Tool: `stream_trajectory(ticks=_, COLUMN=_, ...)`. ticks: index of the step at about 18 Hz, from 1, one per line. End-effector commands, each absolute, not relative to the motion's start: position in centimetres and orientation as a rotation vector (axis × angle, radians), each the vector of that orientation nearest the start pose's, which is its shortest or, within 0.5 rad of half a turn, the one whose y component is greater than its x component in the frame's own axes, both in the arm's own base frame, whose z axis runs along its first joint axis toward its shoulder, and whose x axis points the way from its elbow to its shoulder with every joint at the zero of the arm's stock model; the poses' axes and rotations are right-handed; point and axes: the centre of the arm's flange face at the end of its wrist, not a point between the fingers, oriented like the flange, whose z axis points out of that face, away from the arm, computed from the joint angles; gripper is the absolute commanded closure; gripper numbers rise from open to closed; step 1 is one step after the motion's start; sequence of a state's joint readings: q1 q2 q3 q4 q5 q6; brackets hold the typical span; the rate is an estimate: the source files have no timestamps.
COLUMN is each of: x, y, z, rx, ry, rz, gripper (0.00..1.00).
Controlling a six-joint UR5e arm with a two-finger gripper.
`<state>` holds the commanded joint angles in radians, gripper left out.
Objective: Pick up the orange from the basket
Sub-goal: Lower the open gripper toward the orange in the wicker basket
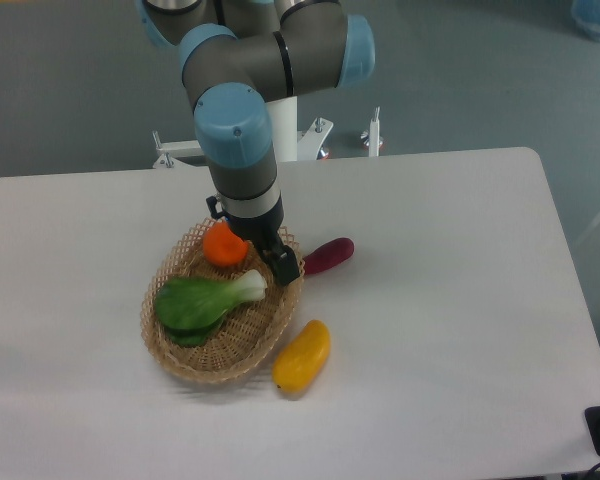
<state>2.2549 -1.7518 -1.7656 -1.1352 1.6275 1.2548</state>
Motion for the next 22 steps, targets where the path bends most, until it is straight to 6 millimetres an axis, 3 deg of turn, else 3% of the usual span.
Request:
stream_trajectory(ticks=6, x=-24.3, y=50.4, z=34.1, rx=-3.027, ry=0.868, rz=0.117, gripper=0.00)
stream_trajectory(ticks=11, x=-22.7, y=48.8, z=33.2, rx=-3.035, ry=0.869, rz=0.134, gripper=0.00)
stream_trajectory(ticks=14, x=-22.2, y=48.5, z=32.2, rx=-3.038, ry=0.925, rz=0.102, gripper=0.00)
stream_trajectory(ticks=17, x=-20.1, y=47.8, z=29.4, rx=-3.071, ry=0.982, rz=0.044, gripper=0.00)
stream_trajectory(ticks=22, x=-18.9, y=47.4, z=27.9, rx=-3.082, ry=1.012, rz=0.000, gripper=0.00)
